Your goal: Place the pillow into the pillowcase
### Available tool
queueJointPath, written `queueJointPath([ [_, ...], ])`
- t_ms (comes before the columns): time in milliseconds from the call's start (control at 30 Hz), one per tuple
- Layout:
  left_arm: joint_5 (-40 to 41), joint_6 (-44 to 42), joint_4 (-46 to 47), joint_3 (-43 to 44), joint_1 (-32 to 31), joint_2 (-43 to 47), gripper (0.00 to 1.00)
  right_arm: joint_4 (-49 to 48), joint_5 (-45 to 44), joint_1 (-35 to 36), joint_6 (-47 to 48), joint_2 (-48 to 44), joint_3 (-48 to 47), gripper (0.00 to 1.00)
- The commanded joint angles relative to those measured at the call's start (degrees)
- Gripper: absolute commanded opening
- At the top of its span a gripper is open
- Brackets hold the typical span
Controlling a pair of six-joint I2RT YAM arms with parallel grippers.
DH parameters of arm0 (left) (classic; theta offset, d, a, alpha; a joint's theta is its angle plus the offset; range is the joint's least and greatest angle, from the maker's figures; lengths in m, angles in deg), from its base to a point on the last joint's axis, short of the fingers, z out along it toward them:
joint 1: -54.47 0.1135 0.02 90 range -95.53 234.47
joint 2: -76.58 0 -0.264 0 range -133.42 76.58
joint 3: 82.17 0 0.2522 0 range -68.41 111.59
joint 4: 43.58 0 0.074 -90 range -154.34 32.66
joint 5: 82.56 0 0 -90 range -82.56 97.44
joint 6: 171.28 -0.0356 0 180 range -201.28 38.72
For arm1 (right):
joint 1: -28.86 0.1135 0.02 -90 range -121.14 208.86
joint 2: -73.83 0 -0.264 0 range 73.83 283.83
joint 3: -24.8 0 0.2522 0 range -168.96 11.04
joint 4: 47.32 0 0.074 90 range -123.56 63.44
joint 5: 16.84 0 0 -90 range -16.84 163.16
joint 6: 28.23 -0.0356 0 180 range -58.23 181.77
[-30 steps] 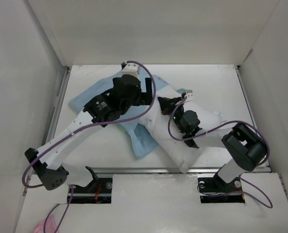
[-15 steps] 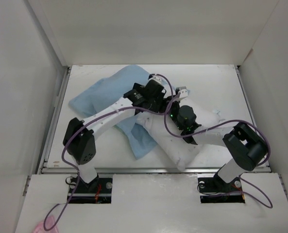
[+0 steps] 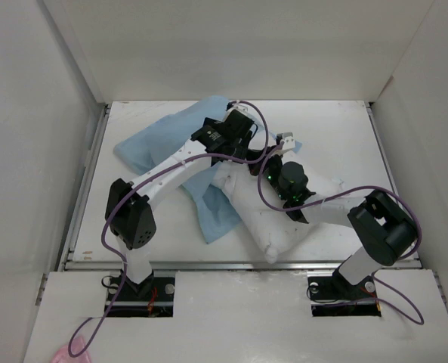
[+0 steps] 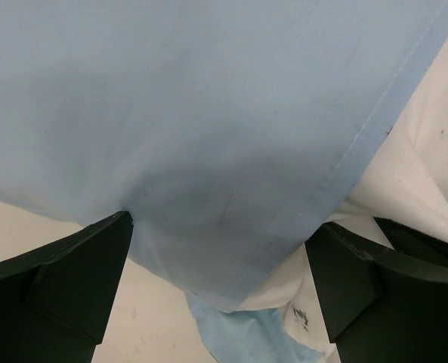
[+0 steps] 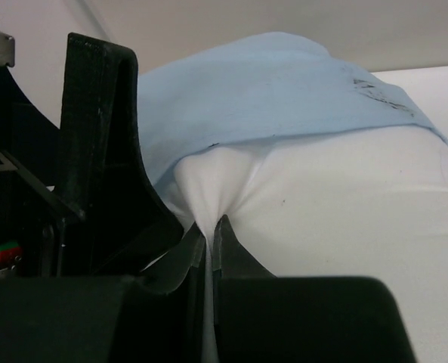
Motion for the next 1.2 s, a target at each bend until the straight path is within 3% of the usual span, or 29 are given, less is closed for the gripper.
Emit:
queueJointPath([
  [0, 12.25, -3.81, 4.20, 5.11, 5.71, -1.82, 0.93, -1.46, 2.00, -0.38, 0.84, -1.77, -0.94, 0.00],
  [167, 11.73, -7.93, 6.31, 8.55, 8.52, -2.45, 0.93, -0.93, 2.00, -0.90, 1.37, -1.77, -1.46, 0.00],
  [300, 5.77, -11.09, 6.84, 9.25, 9.84, -1.66, 0.92, -0.41, 2.61, -1.43, 1.90, -1.16, -1.99, 0.00],
  [433, 1.62, -16.45, 13.33, 3.55, 9.85, 2.03, 0.92, -0.40, 3.15, -2.05, 1.90, -1.16, -2.52, 0.00],
  [633, 0.29, -19.19, 13.17, 4.42, 11.51, 1.42, 0.86, 0.12, 5.43, -3.19, 3.12, -0.10, -3.75, 0.00],
  [667, 1.95, -19.20, 13.17, 4.42, 11.52, 1.42, 0.71, 0.12, 5.43, -3.19, 3.13, -0.10, -3.75, 0.00],
  [767, 2.67, -19.20, 13.17, 4.42, 13.01, 0.89, 0.40, 0.74, 5.43, -3.19, 3.74, -0.10, -4.28, 0.00],
  [900, 2.67, -19.20, 13.17, 1.87, 15.11, 0.36, 0.29, 0.74, 6.48, -3.19, 3.74, -0.10, -4.81, 0.00],
  [933, 2.67, -17.98, 13.17, 1.87, 15.12, -0.16, 0.06, 0.74, 6.49, -3.19, 3.74, -0.10, -5.33, 0.00],
  [967, 3.45, -17.18, 13.69, 1.87, 15.64, -0.16, 0.00, 1.26, 7.27, -3.19, 4.35, -0.10, -5.34, 0.00],
  [1033, 4.16, -16.56, 13.70, 3.27, 15.65, -0.16, 0.00, 1.96, 8.15, -3.19, 4.88, 0.42, -5.86, 0.00],
  [1167, -4.79, -16.56, 14.90, 5.04, 12.41, 4.20, 0.00, 1.97, 12.20, -3.19, 6.21, 2.61, -7.70, 0.00],
])
